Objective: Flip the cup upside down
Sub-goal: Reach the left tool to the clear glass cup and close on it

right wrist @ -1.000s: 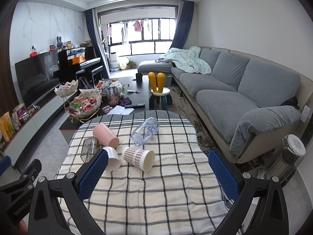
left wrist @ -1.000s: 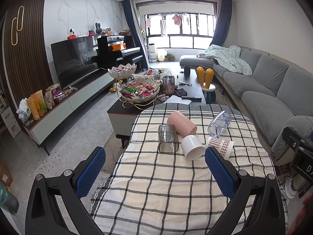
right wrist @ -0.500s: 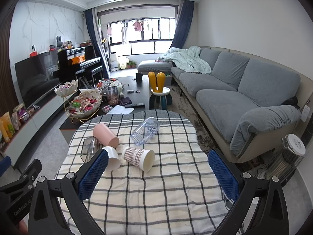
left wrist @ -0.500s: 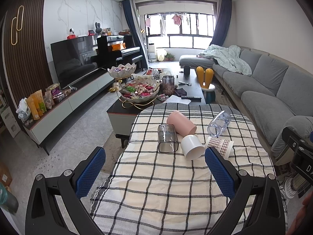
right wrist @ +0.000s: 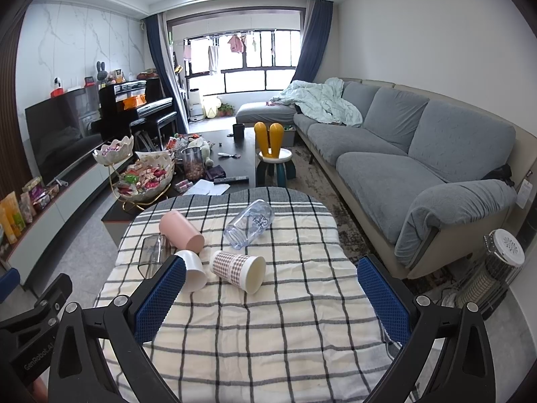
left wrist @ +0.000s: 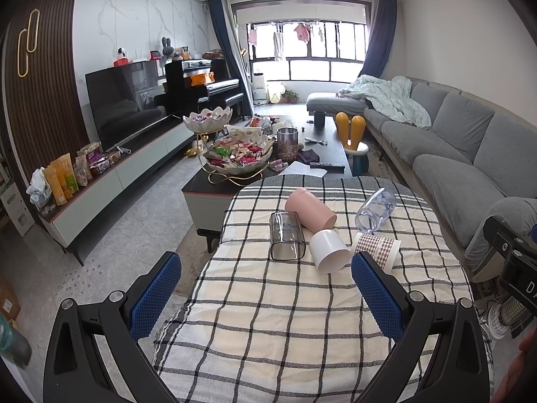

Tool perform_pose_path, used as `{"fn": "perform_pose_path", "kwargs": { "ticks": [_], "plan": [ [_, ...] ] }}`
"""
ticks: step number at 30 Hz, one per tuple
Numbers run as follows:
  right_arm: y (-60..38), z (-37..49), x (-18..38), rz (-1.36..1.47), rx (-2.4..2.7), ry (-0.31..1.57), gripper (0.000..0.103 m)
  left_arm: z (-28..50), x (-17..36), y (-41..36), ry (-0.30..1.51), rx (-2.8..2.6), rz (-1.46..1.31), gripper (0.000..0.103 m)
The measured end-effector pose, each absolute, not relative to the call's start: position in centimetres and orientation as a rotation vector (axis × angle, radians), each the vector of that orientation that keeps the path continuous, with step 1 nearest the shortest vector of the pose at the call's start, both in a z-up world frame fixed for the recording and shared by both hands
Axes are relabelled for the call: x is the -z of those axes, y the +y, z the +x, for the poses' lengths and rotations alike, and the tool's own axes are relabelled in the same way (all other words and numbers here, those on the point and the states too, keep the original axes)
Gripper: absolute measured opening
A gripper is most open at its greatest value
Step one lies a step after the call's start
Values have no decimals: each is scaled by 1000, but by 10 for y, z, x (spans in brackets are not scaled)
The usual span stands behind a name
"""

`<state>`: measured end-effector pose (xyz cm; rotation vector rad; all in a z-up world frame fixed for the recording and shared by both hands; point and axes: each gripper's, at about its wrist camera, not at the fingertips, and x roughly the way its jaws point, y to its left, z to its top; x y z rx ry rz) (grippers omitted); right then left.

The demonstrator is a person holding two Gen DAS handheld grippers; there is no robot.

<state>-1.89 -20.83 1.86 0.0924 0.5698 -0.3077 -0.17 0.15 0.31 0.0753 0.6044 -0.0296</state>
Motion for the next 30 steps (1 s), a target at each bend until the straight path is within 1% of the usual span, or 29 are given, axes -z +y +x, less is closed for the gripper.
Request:
{"fn": "perform_pose_path", "kwargs": {
  "ticks": [8, 10, 12, 22, 30],
  "plan": [
    [-210, -14, -25, 91, 307, 585, 103, 20, 8, -4, 624, 31, 78, 103],
    [-212, 4, -8, 87, 308, 596, 103, 29, 12, -4, 637, 28, 81, 103],
    [-211, 13, -6, 85, 307, 605, 103, 41, 17, -5, 662, 27, 83, 103],
    [-215, 82, 16, 90, 326, 642, 103, 120, 48, -11, 762, 16, 105, 103],
    [-222, 134, 40, 99, 347, 690, 103, 190, 86, -26, 878, 44, 113, 103]
  ]
}}
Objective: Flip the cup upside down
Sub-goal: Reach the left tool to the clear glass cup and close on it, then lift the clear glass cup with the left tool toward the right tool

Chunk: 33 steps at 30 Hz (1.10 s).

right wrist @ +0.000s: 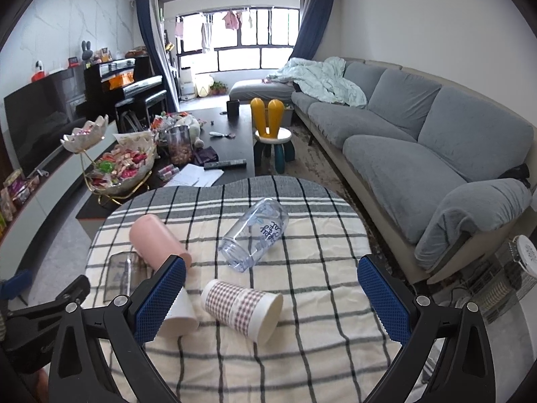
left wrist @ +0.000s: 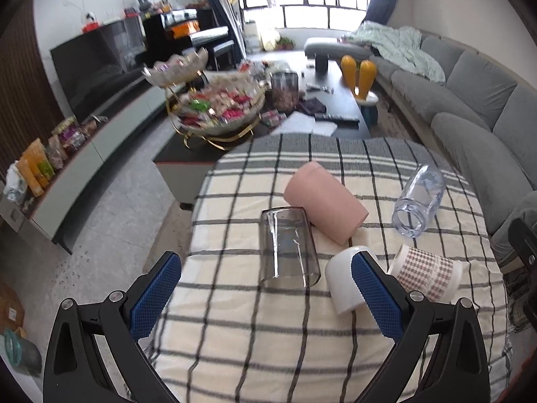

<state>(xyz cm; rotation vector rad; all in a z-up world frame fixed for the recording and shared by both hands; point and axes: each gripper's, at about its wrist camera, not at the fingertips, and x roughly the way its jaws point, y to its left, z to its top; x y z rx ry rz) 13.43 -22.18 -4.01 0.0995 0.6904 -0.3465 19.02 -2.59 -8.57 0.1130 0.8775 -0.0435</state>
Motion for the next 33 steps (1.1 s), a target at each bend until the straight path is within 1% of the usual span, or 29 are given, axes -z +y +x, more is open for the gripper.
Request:
{"fn": "perform_pose_path", "kwargs": {
  "ticks": [6, 13, 17, 20, 22, 26, 28, 33],
  "plan": [
    [-228, 161, 60, 124, 351, 723, 103, 241, 124, -42, 1037, 49, 152, 103],
    [-230, 184, 80, 151, 332, 761, 103, 275, 158, -45, 1145, 23, 162, 103],
    [-229, 194, 90, 165, 324, 777, 103, 288, 174, -43, 1207, 23, 141, 101],
    [-227, 201, 97, 169, 319, 793, 103, 294, 185, -42, 1243, 24, 148, 96],
    [-226, 204, 101, 170, 317, 799, 103, 298, 190, -42, 1269, 28, 144, 88],
    [-226, 208, 108, 179, 319, 814, 103, 302, 195, -41, 1288, 55, 116, 79],
    [-226, 209, 112, 186, 321, 826, 103, 302, 194, -42, 1289, 74, 113, 68],
    [-228, 207, 115, 188, 328, 831, 103, 299, 193, -43, 1283, 82, 105, 68]
  ]
}}
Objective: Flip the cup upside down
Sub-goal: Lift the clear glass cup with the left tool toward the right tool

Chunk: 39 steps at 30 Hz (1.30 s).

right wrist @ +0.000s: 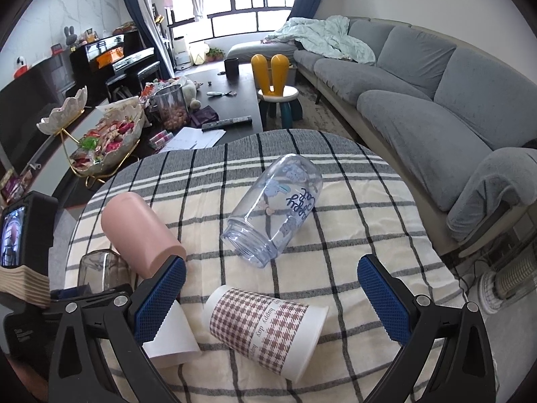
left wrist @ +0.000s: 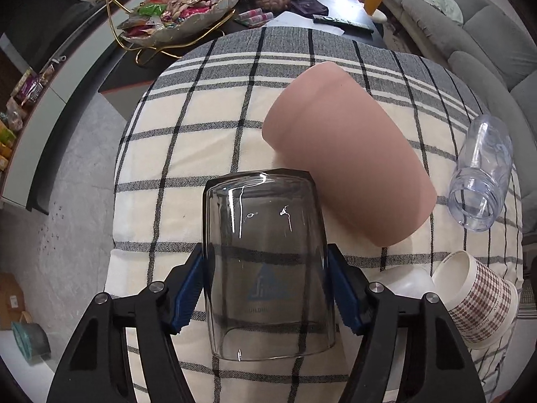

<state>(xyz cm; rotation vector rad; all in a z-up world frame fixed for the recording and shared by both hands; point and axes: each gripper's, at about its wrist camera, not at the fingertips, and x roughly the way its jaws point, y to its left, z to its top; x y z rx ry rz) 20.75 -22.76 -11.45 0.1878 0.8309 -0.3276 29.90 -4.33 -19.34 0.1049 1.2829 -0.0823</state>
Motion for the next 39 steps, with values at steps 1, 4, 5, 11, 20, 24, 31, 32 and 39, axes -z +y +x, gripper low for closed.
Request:
{"fn": "perform_pose_path", "kwargs": {
  "ticks": [1, 4, 5, 11, 20, 24, 31, 32, 39],
  "plan": [
    [-228, 208, 114, 187, 328, 831, 103, 298, 193, -43, 1282, 80, 103, 68],
    [-228, 206, 113, 186, 329, 829, 103, 293, 192, -41, 1278, 78, 96, 67],
    [-228, 205, 112, 188, 329, 826, 103, 293, 191, -40, 1276, 79, 93, 67],
    [-225, 194, 105, 199, 316, 818, 103, 281, 170, -35, 1240, 82, 86, 67],
    [-222, 151, 82, 188, 303, 784, 103, 226, 137, -23, 1216, 80, 88, 67],
    [-232, 118, 74, 176, 308, 788, 103, 184, 134, -30, 1232, 85, 100, 67],
    [-276, 48, 71, 143, 386, 817, 103, 120, 138, -85, 1249, 179, 103, 67],
    [-284, 39, 72, 138, 405, 820, 103, 114, 138, -94, 1248, 193, 100, 67],
    [-352, -1, 81, 141, 495, 854, 103, 86, 151, -167, 1237, 273, 112, 67]
  ]
}}
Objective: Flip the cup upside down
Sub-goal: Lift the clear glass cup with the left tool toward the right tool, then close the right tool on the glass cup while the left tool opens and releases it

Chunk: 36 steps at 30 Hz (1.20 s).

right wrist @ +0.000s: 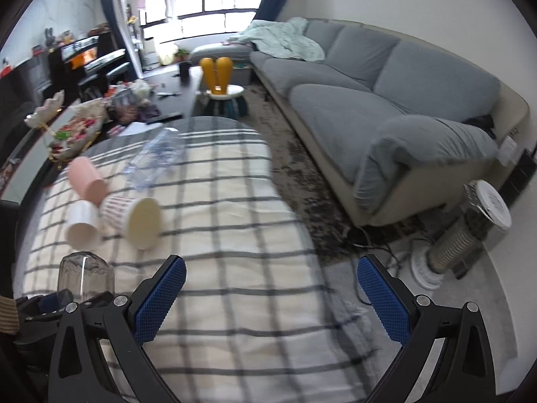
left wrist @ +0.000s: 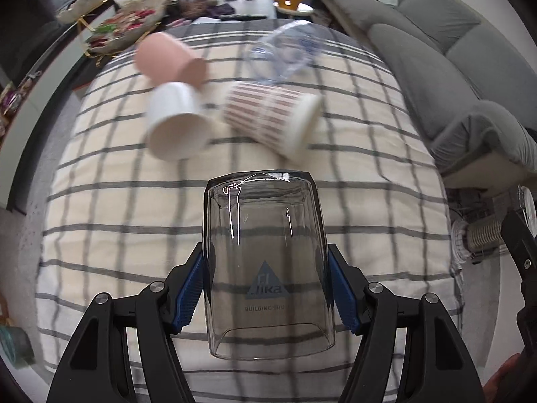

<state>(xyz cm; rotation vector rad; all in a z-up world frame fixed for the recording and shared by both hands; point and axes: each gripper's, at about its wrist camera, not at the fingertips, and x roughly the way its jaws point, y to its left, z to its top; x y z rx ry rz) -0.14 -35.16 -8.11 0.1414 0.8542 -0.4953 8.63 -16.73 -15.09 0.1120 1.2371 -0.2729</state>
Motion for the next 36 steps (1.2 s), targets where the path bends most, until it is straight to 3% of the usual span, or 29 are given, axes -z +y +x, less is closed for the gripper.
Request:
{"fn": "perform_pose_path", "kwargs": {
  "ticks": [17, 21, 24, 29, 36],
  "plan": [
    [-372, -10, 92, 165, 504, 859, 103, 88, 191, -197, 1253, 206, 200, 69],
    [-366, -10, 87, 157, 494, 856, 103, 85, 182, -192, 1241, 210, 201, 85],
    [-359, -9, 78, 159, 479, 852, 103, 82, 171, -182, 1250, 232, 182, 90],
    [-336, 2, 67, 174, 403, 880, 103, 74, 148, -150, 1244, 231, 165, 92],
    [-290, 49, 84, 245, 222, 1063, 103, 73, 122, -82, 1247, 163, 109, 93]
  ]
}}
